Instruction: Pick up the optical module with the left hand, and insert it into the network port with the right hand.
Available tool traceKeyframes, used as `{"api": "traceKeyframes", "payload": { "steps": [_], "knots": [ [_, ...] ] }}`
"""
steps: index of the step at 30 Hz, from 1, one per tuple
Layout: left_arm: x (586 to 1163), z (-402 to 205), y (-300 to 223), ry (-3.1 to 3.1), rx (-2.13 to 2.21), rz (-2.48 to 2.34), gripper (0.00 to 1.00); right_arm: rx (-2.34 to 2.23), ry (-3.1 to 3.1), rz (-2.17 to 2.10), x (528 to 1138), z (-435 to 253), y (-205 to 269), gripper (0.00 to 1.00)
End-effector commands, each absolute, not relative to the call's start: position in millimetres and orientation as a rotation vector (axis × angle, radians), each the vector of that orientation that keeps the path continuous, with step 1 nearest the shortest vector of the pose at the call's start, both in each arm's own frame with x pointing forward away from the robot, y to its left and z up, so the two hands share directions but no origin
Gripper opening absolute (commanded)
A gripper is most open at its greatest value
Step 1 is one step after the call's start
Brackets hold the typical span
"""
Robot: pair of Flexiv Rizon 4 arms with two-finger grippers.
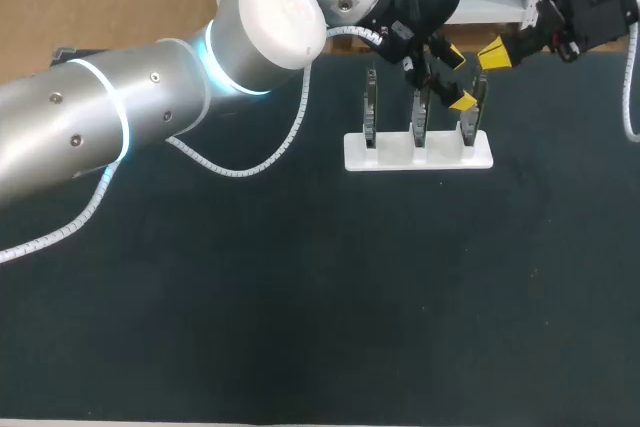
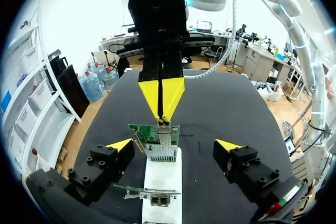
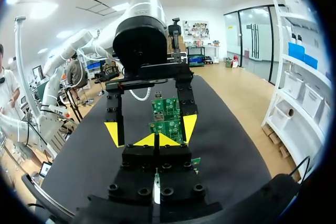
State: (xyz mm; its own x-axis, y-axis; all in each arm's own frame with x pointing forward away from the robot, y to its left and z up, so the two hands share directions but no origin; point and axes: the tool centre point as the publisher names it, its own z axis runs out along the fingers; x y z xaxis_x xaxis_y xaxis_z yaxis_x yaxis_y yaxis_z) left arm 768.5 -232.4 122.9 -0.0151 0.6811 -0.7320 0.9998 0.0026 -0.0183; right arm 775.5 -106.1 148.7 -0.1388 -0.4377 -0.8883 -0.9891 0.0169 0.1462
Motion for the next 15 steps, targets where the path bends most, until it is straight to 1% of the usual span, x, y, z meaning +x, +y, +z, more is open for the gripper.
{"api": "traceKeyframes", "payload": {
  "steps": [1, 15],
  "knots": [
    [769.8, 123.9, -233.5, 1.756, 1.736, -0.771, 1.0, -1.474, 1.648, 1.092, 775.8, 144.3, -105.8, 0.0],
    [769.8, 123.9, -233.5, 1.756, 1.736, -0.771, 1.0, -1.457, 1.671, 1.108, 774.8, 134.5, -107.3, 0.0]
  ]
}}
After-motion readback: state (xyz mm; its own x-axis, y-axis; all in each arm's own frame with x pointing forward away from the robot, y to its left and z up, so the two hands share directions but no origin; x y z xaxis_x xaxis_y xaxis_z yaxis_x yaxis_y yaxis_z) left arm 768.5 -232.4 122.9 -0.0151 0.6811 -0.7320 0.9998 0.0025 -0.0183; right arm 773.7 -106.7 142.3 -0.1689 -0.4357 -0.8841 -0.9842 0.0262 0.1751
